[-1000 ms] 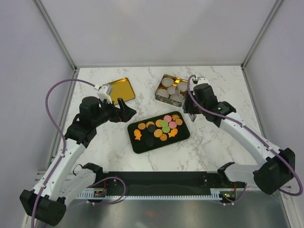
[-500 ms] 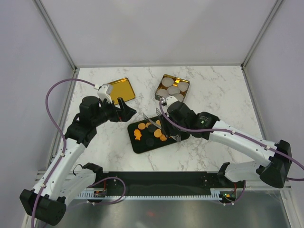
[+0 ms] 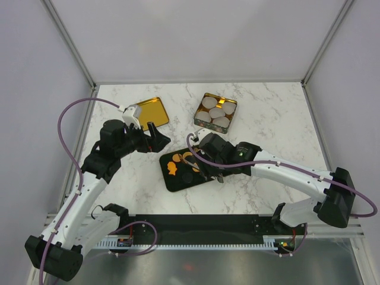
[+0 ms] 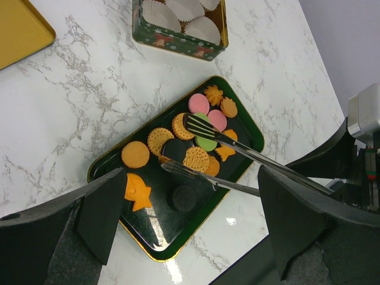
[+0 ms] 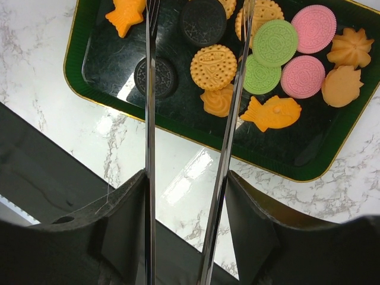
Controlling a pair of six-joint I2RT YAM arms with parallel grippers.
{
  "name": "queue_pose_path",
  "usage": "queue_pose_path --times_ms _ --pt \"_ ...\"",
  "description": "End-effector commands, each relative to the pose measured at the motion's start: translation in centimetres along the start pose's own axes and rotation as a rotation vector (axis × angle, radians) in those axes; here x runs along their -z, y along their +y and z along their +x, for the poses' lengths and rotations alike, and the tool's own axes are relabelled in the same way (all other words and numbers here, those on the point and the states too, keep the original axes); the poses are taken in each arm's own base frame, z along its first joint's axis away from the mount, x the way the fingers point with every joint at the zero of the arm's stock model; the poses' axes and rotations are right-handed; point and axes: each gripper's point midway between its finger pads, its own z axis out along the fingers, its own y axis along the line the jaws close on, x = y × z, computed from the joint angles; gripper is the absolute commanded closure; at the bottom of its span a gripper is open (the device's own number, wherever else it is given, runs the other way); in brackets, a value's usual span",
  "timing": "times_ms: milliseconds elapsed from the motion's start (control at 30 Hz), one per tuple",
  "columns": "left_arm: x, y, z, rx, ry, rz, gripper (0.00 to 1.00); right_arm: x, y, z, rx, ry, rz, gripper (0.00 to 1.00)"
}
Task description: Pack the cookies
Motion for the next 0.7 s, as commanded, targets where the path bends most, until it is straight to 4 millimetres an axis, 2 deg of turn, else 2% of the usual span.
queue_pose_path --times_ms 0,367,667 --pt "0.4 -0.8 -1.4 -0.022 -0.036 0.015 0.01 0.6 0.3 -1.9 0.019 -0.048 0.009 0.40" --pt "0.5 -0.8 -1.5 -0.024 -0.038 0.014 0.01 -0.3 0.5 -1.5 0.040 -0.027 0.026 0.44" --pt "0.5 -0.9 -1.4 -0.022 -0.033 0.021 0.01 -0.8 0.7 -0.8 0.055 -0.006 0.033 0.44"
